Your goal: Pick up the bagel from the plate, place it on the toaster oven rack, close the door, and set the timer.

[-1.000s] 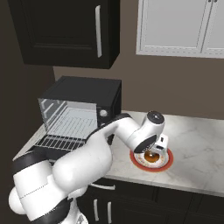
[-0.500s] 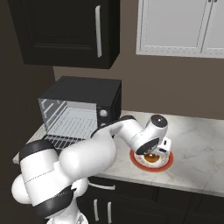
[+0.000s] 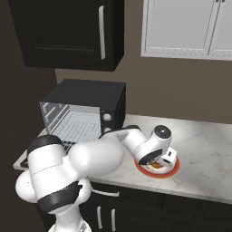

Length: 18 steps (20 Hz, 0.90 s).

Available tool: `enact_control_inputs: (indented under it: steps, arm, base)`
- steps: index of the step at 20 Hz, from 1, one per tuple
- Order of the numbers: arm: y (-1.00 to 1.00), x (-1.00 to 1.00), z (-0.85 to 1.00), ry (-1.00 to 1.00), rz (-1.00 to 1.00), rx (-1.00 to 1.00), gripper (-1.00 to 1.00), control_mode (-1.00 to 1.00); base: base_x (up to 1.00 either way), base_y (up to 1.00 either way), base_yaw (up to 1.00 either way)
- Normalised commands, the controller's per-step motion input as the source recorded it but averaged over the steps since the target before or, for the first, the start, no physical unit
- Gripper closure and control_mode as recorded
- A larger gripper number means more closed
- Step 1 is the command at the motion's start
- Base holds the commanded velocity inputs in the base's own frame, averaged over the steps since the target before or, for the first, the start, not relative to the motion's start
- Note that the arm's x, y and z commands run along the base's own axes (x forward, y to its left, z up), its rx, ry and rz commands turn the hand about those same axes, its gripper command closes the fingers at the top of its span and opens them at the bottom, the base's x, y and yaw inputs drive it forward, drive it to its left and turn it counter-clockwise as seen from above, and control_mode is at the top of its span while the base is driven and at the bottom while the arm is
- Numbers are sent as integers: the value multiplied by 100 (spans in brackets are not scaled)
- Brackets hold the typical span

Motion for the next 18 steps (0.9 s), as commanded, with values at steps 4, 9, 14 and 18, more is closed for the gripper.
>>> enact_control_inputs:
  steps: [4, 9, 14, 18]
  arm:
    - [0, 8, -19, -3, -9, 0, -100, -100]
    - [0, 16, -12, -4, -7, 0, -100, -100]
    - [0, 23, -7, -4, -5, 0, -100, -100]
    - [0, 22, -16, -1, -4, 0, -100, -100]
  base:
    - [0, 0, 0]
    - [0, 0, 0]
    - [0, 0, 0]
    - [0, 0, 0]
